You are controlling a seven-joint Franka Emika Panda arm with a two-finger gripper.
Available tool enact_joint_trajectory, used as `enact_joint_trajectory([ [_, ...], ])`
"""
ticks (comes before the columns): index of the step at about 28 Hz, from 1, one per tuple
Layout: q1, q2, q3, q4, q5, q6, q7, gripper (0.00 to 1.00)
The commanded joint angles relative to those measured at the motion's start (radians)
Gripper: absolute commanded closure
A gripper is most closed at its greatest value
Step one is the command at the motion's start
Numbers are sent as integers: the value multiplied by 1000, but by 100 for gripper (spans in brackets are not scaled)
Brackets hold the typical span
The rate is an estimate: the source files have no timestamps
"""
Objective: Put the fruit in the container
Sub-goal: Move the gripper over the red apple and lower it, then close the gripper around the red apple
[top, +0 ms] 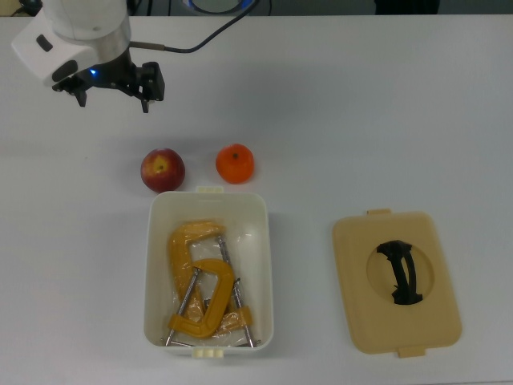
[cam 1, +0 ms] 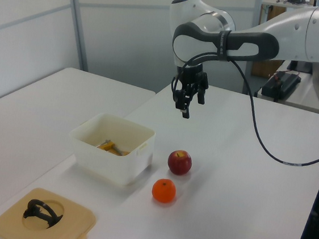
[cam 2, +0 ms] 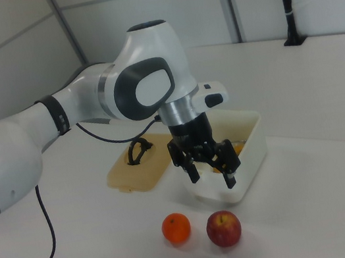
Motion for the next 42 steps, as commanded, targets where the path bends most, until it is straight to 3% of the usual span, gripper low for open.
enact_joint_trajectory([
  [1,-7,-51,-6,-32,-5,20,18,0],
  [5,-15,-117,-4,-124,-3,99,18,0],
  [13,-16,-206,-4,-208,0,127,4,0],
  [17,-10,-242,3,-285,3,140,-17,0],
  [21,-5,-254,8,-362,5,242,-16,0],
  [22,-4,-257,10,-409,5,306,-16,0],
  [28,2,-234,26,-495,5,472,-17,0],
  [42,30,-101,46,-492,3,578,-12,0],
])
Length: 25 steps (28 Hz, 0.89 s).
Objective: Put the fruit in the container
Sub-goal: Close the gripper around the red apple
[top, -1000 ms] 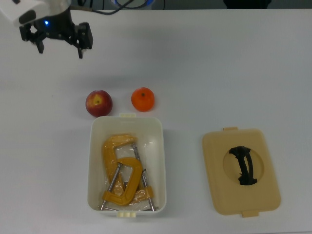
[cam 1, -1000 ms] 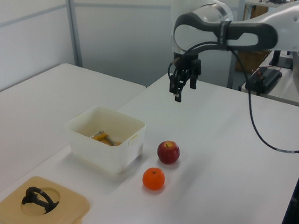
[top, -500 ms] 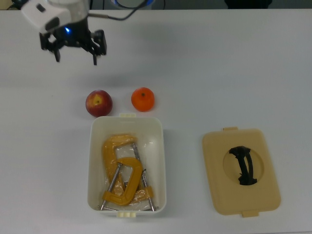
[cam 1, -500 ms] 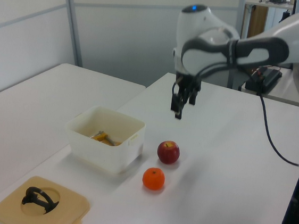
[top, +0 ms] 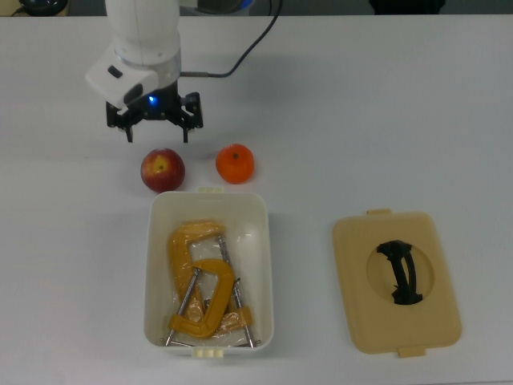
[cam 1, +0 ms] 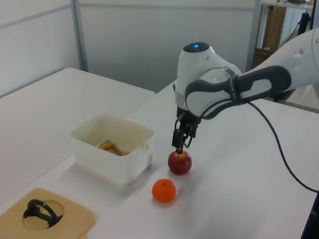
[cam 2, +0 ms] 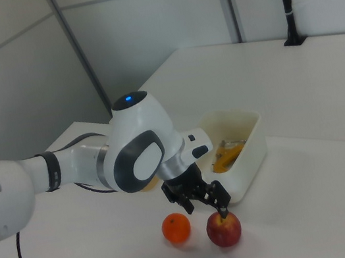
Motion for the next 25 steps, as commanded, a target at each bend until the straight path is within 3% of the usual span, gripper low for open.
enact_joint_trajectory([
  [1,11,37,-2,1,1,35,-12,0],
  [10,12,103,15,24,-20,38,-9,0],
  [15,11,135,15,40,-68,52,-3,0],
  [25,9,150,15,41,-78,64,-3,0],
])
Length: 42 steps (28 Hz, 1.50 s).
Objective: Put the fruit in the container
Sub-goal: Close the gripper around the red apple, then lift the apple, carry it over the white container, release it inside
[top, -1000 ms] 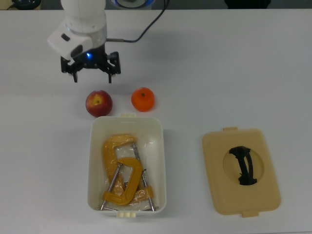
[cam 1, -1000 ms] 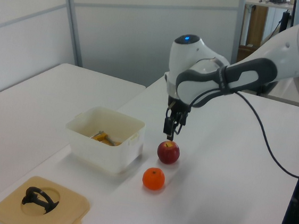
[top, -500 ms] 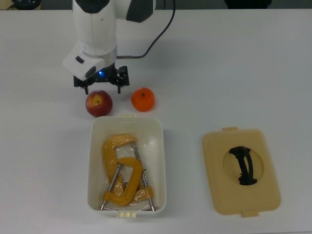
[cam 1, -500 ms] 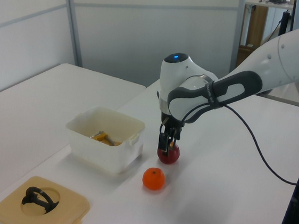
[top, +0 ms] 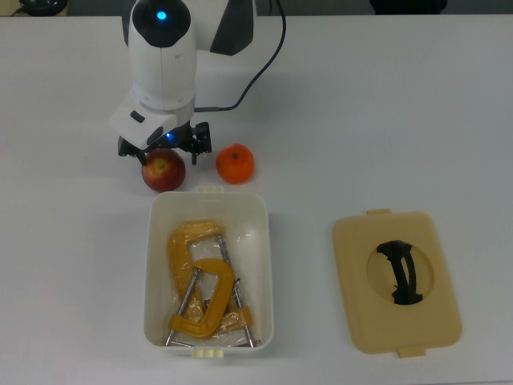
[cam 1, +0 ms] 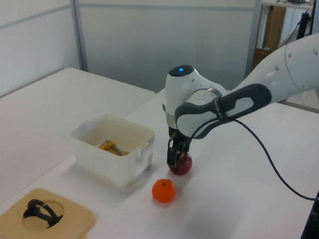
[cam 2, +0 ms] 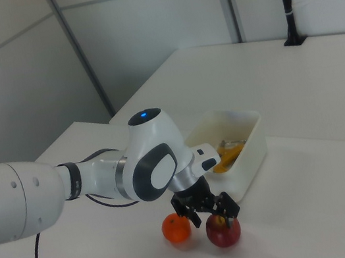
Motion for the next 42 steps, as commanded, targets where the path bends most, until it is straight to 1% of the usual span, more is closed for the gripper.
enact_joint_trajectory([
  [1,1,21,-1,16,-20,25,-3,0],
  [4,-4,23,-1,33,-20,25,-3,0],
  [8,-11,23,-4,35,-39,23,-3,0],
  [12,-22,21,-4,44,-40,23,-3,0],
  [20,-22,27,-4,38,-46,19,-5,0],
  [22,-21,38,-4,38,-56,14,-5,0],
  [24,-19,46,-4,35,-75,14,-5,0],
  [25,-16,53,-4,35,-95,13,-3,6],
  [26,-16,60,-4,33,-103,13,-3,13],
  [27,-16,64,-4,33,-108,13,-3,23],
  [29,-16,64,-2,35,-109,11,-3,51],
  [30,-16,60,-2,36,-105,11,-3,77],
  [31,-16,55,-2,38,-102,11,0,88],
  [32,-16,51,-2,38,-99,10,-3,98],
  [33,-18,41,-2,38,-96,8,-3,100],
  [36,-16,11,-1,47,-83,-35,-3,100],
  [37,-16,5,-1,62,-73,-47,-3,100],
  [40,-15,-6,-1,120,-11,-82,-3,100],
  [41,-15,-9,-1,163,31,-102,-4,100],
  [42,-15,-14,-1,186,50,-112,-5,100],
])
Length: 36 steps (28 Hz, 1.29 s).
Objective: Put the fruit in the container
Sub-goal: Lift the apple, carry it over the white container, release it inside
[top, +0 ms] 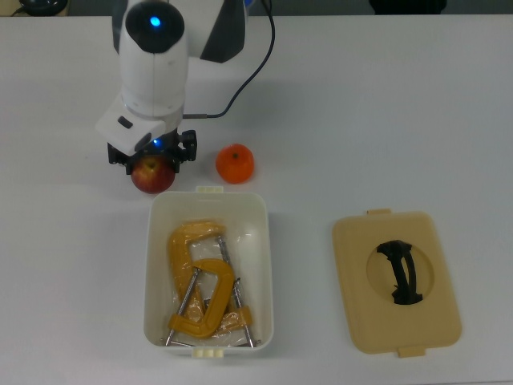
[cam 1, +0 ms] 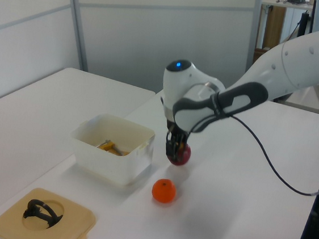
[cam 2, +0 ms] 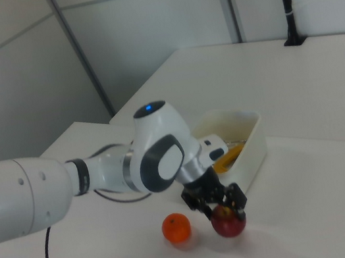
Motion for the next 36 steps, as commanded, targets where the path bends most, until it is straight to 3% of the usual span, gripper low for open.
enact_joint_trajectory([
  [1,6,-47,0,115,107,-98,-7,100],
  [9,10,-39,1,191,181,-84,7,100],
  [12,12,-22,21,206,210,-6,15,100],
  [19,40,29,50,206,206,153,136,98],
  [20,46,33,50,206,204,170,145,94],
  [23,55,39,49,206,200,198,171,31],
  [25,55,36,50,206,200,197,176,0],
  [30,53,18,49,204,201,154,174,0],
  [36,55,-25,49,194,200,-4,159,0],
])
